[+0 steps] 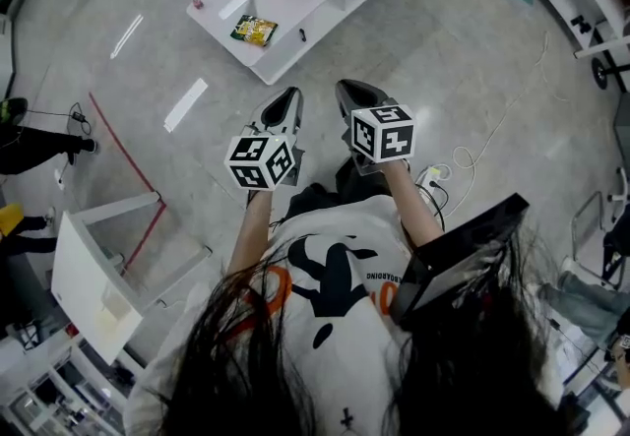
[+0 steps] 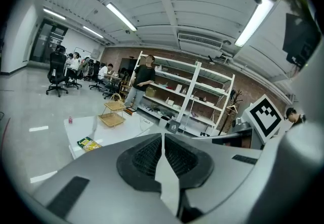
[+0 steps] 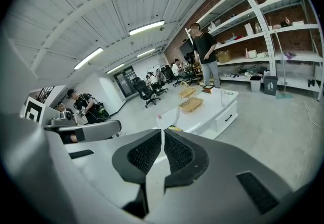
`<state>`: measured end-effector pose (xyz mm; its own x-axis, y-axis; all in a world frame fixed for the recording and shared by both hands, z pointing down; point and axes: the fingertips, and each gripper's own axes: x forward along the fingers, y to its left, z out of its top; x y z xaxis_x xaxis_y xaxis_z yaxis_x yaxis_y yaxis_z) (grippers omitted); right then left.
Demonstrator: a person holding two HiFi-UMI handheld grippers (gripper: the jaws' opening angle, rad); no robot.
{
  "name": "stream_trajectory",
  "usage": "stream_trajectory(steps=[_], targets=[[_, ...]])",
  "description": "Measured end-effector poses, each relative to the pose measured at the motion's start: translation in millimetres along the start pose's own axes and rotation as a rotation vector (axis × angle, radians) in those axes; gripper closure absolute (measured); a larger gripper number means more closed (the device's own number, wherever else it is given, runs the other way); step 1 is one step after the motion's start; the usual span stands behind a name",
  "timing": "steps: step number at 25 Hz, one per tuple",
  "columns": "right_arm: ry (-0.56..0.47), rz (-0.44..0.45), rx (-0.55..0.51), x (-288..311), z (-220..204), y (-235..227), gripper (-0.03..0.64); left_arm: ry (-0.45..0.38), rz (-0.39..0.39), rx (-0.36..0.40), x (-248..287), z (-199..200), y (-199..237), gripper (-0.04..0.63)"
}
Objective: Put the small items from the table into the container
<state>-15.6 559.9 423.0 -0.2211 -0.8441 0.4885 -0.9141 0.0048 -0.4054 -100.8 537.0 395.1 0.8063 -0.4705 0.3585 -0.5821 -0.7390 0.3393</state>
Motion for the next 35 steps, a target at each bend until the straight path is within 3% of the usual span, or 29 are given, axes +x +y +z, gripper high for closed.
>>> stream_trajectory(steps=[9, 17, 27, 35], targets=[[0.022, 0.063, -0.022, 8, 30, -47, 0.585, 0.006, 0.072, 0.007, 52, 16, -8, 0.583], [0.066, 0.123, -0.002, 45, 36, -64, 0.584, -0.002, 0.165, -0.007, 63, 28, 19, 0.583], [0.130, 0.202, -0.056, 131, 48, -45, 0.584, 0.002, 0.252, -0.048, 76, 30, 102, 0.583], [0.190, 0.217, -0.044, 234, 76, -24, 0.584, 0.050, 0.256, -0.085, 96, 52, 209, 0.583]])
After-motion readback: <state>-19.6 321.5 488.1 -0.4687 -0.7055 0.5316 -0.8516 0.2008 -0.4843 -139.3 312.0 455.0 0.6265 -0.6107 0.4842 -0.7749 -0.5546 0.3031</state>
